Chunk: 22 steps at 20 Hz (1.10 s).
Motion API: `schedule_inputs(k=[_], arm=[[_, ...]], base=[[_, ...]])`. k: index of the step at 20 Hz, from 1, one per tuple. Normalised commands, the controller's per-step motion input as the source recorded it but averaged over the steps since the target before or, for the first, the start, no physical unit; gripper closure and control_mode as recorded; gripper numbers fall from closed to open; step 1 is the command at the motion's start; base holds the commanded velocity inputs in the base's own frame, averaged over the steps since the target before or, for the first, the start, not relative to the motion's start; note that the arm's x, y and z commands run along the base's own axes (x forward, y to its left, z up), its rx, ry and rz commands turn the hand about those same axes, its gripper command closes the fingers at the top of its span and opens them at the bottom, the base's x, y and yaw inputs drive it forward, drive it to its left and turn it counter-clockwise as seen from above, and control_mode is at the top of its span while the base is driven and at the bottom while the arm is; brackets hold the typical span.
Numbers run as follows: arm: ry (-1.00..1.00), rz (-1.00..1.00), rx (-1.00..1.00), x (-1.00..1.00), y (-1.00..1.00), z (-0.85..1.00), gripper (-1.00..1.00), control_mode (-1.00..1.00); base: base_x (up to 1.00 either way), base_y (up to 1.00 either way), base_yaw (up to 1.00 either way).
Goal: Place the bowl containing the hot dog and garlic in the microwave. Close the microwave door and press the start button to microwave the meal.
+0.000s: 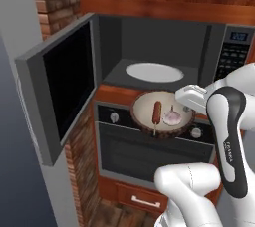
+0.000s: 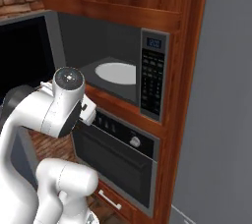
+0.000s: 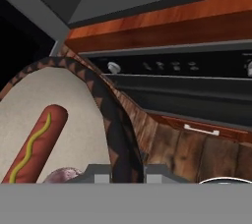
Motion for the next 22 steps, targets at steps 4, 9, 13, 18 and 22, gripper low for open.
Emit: schedule_inputs(k=[4, 9, 13, 18, 22], arm=[[0.00, 0.00, 0.00, 0.00, 0.00, 0.00, 1.00, 1.00], [0.00, 0.00, 0.00, 0.00, 0.00, 0.00, 1.00, 1.00], [0.00, 0.00, 0.00, 0.00, 0.00, 0.00, 1.00, 1.00], [0.00, 0.00, 0.00, 0.00, 0.00, 0.00, 1.00, 1.00], [0.00, 0.00, 0.00, 0.00, 0.00, 0.00, 1.00, 1.00]], base=[[0.00, 0.51, -0.27], [-0.05, 0.58, -0.27], [-0.21, 0.53, -0.25], [-0.27, 0.16, -0.21], [-0.07, 0.00, -0.15]])
